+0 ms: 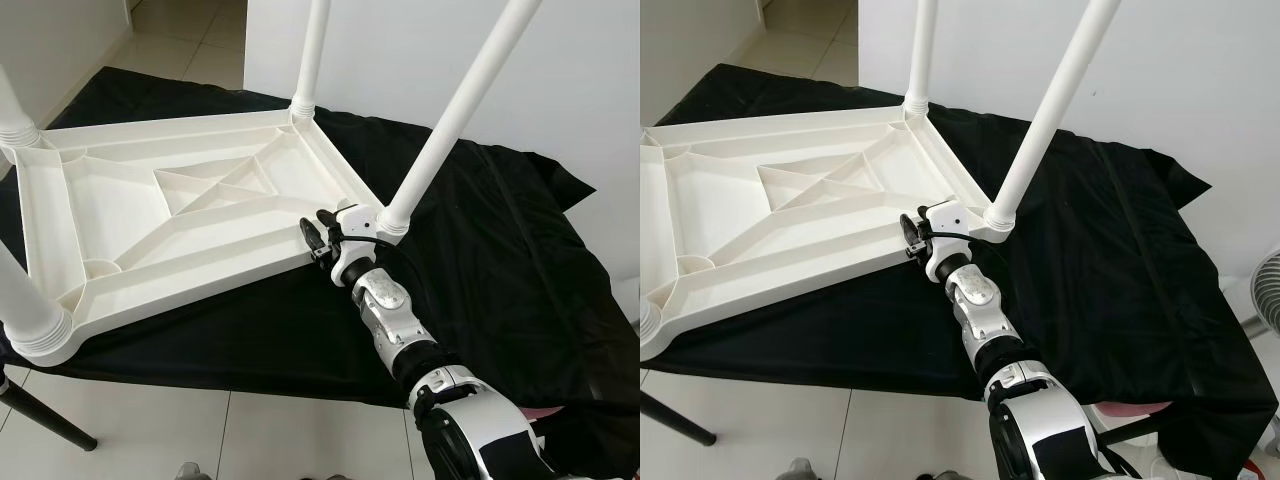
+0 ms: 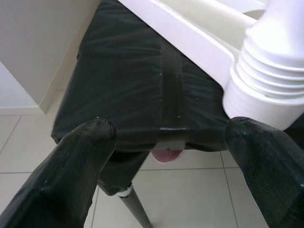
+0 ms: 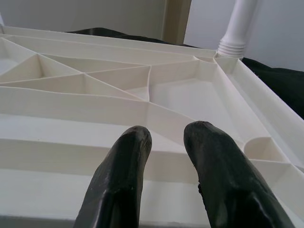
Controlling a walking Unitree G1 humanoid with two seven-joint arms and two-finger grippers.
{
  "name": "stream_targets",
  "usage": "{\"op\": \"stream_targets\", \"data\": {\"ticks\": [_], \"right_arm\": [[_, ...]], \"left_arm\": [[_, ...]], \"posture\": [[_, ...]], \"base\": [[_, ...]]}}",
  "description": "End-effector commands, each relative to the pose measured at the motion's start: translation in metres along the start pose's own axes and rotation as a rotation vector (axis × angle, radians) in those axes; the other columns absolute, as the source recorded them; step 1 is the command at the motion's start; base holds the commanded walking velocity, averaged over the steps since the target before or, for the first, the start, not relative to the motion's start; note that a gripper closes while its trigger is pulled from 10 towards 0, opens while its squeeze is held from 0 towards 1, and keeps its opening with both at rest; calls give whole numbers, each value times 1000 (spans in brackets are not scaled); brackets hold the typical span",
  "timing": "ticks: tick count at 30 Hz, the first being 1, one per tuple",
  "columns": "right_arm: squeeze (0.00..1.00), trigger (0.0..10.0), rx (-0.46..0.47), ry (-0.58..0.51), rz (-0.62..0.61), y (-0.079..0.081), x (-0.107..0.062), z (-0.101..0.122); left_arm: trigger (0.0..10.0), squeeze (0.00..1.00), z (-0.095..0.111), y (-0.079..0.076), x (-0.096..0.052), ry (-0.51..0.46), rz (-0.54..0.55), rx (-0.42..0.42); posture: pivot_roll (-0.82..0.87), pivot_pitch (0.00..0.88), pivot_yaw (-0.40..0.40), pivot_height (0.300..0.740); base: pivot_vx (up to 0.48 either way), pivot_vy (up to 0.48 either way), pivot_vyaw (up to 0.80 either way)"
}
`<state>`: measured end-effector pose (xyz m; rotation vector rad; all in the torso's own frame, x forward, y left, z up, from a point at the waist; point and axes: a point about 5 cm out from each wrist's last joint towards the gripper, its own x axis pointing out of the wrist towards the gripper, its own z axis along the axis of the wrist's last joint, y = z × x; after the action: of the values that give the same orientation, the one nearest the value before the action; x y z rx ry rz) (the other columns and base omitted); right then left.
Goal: Building children table
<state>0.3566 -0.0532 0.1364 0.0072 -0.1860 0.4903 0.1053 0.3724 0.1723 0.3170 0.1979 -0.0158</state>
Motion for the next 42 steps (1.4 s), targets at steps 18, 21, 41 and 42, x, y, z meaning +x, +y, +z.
{"op": "stream_targets", "data": {"ticks": [18,21,41,42], "right_arm": [[0,10000,-3,1,-87,-14,-7,-4],[0,10000,-7,7,-101,-16,-8,-5],[0,10000,-45,121,-448,-48,-25,-21],[0,10000,-45,121,-448,-48,-25,-21]], "left_arm": [[10000,0,38,-6,101,-308,258,-25],[10000,0,43,-18,109,-335,211,-33],[10000,0,85,-153,150,-509,-257,-84],[10000,0,85,-153,150,-509,-257,-84]], "posture": [[226,40,-103,740],[223,40,-103,740],[134,30,-35,740],[134,30,-35,740]], "base": [[0,0,0],[0,0,0],[0,0,0],[0,0,0]]}}
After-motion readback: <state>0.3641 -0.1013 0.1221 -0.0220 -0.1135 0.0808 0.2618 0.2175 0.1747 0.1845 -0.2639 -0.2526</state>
